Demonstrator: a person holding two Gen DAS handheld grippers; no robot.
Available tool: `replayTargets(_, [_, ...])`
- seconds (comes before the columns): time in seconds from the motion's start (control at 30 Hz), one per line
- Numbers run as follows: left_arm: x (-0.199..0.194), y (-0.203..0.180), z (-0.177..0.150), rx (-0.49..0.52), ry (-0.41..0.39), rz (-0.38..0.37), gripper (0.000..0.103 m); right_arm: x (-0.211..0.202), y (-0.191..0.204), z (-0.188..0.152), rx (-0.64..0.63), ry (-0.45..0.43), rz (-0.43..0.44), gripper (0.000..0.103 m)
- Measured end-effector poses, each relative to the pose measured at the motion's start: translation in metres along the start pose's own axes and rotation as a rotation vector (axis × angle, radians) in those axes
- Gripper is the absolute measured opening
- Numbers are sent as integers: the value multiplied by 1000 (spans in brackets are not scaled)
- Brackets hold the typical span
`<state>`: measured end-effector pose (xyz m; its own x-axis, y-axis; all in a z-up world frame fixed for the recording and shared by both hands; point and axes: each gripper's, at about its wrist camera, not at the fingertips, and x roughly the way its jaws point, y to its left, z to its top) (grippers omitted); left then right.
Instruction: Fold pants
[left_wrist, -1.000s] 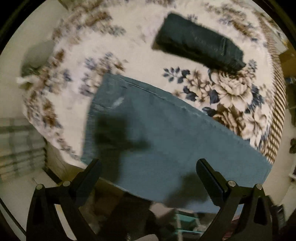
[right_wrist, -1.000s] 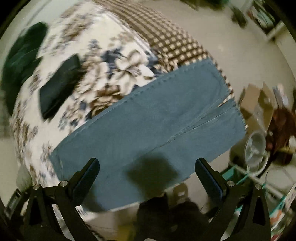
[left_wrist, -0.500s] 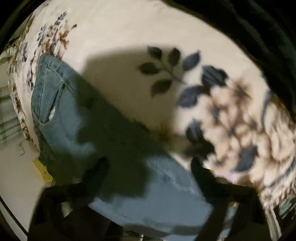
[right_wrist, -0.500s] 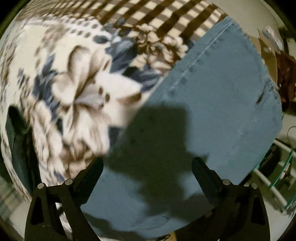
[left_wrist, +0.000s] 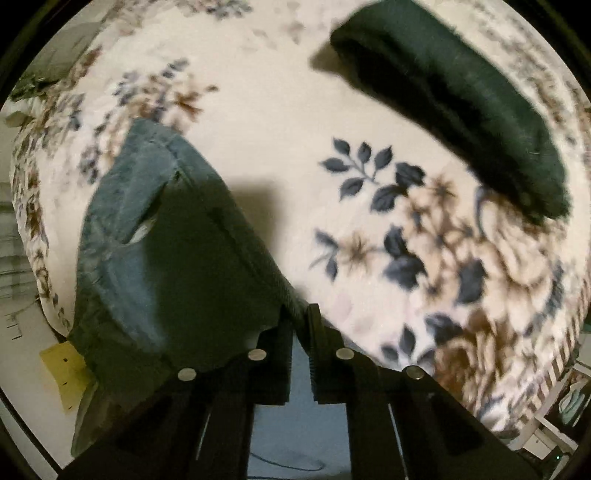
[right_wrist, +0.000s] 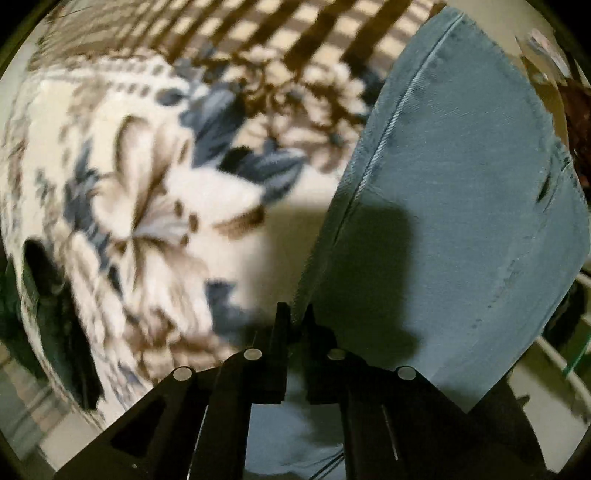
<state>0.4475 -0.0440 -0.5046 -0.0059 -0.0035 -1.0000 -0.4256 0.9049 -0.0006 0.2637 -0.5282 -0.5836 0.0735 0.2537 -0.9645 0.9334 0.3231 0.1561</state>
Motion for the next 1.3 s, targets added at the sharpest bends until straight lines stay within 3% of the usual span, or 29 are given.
replayTargets(0.2, [-37,50,-66,-23,-89,-78,4,-40,-40,-43,-99,-20,84,5])
replayTargets(0.43, [-1,113,-136,-83,-47,-86,4,-53,-138,-79,-196,-19,74,5])
replayTargets(0.57, [47,144,-169,-116,22,-47,4,-29,-193,-96,-211,9,36,5])
replayTargets(0.7, [94,162,-182,-135,55,23,4,3,-228,-101,-232,20,-20,5])
replayTargets(0.83, [98,173,-177,-162,40,18,5,35,-250,-97,-245,79,-35,6])
replayTargets(0.93, [82,177,-174,-167,3,-9,6,34,-269,-91,-256,96,-4,27])
replayTargets(0.97, [77,177,-173,-166,-11,-16,6,27,-277,-88,-256,83,14,39])
replayTargets(1.07, [67,174,-169,-158,-53,-32,17,-1,-306,-68,-210,3,78,49])
replayTargets(1.13, [68,170,-165,-147,-64,-46,38,-21,-333,-46,-139,-74,113,50])
replayTargets(1.2, [74,166,-162,-132,-64,-34,50,-34,-354,-21,-61,-121,120,50])
replayTargets(1.3, [86,165,-156,-121,-38,-22,55,-45,-385,16,70,-171,127,50])
